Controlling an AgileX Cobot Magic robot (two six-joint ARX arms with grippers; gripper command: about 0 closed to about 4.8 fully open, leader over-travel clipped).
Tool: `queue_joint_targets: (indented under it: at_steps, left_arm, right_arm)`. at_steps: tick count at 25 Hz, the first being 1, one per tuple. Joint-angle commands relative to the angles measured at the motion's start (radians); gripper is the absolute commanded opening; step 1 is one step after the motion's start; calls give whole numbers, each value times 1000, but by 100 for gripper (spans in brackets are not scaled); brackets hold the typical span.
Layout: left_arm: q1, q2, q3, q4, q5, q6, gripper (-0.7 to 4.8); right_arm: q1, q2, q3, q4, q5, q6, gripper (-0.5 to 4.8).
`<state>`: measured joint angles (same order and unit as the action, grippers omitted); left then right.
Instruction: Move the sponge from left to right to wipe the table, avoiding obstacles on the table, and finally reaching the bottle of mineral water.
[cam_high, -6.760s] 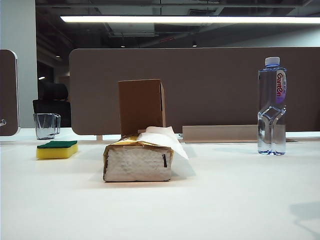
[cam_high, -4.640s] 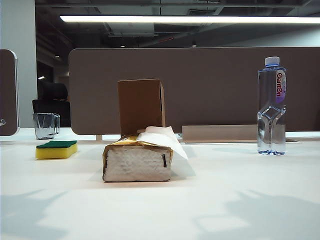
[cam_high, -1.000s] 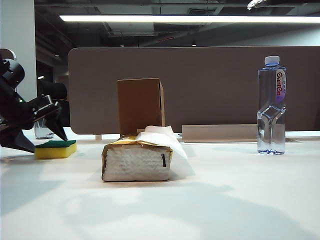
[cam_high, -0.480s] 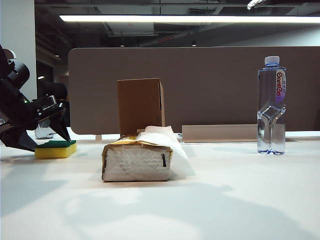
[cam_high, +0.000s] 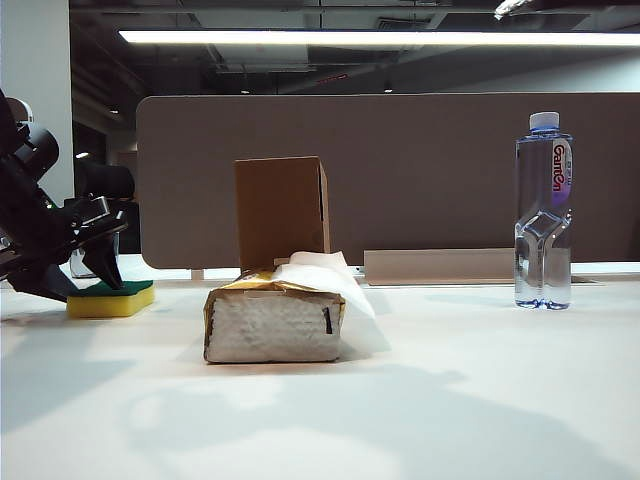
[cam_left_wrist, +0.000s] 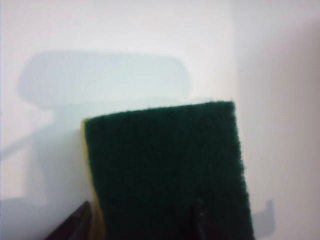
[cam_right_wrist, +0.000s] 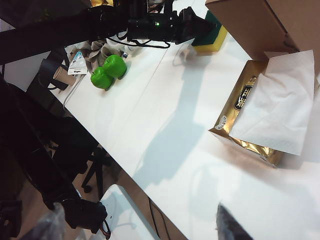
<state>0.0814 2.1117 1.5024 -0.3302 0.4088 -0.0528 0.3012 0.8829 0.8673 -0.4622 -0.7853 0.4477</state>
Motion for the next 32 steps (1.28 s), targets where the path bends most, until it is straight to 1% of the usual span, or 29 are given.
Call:
queue_joint_targets:
  at_steps: [1, 3, 4, 7, 8, 12, 19, 22, 32]
  left_arm:
    - [0, 11, -5, -50, -31, 2, 166]
    - [0, 13, -5, -37, -32, 1, 116]
    - [0, 13, -5, -33, -32, 1, 103]
    - [0, 13, -5, -23, -32, 1, 35]
    - [0, 13, -5, -23, -39, 1, -8]
    - [0, 13, -5, -38, -50, 2, -6]
    - [0, 13, -5, -92, -53, 66, -6]
    - [1, 13, -5, -148, -57, 107, -6]
    - [1, 5, -5, -225, -58, 109, -6]
  right_arm:
    - [1, -2, 16, 13, 1, -2, 388]
    - [1, -2, 23, 11, 1, -2, 388]
    - [1, -2, 24, 11, 1, -2, 388]
    - [1, -2, 24, 10, 2, -2, 388]
    - [1, -2, 24, 10, 2, -2, 388]
    - [1, -2, 24, 10, 2, -2, 387]
    - [1, -2, 24, 10, 2, -2, 387]
    - [1, -2, 24, 10, 2, -2, 387]
    - [1, -2, 24, 10, 2, -2, 387]
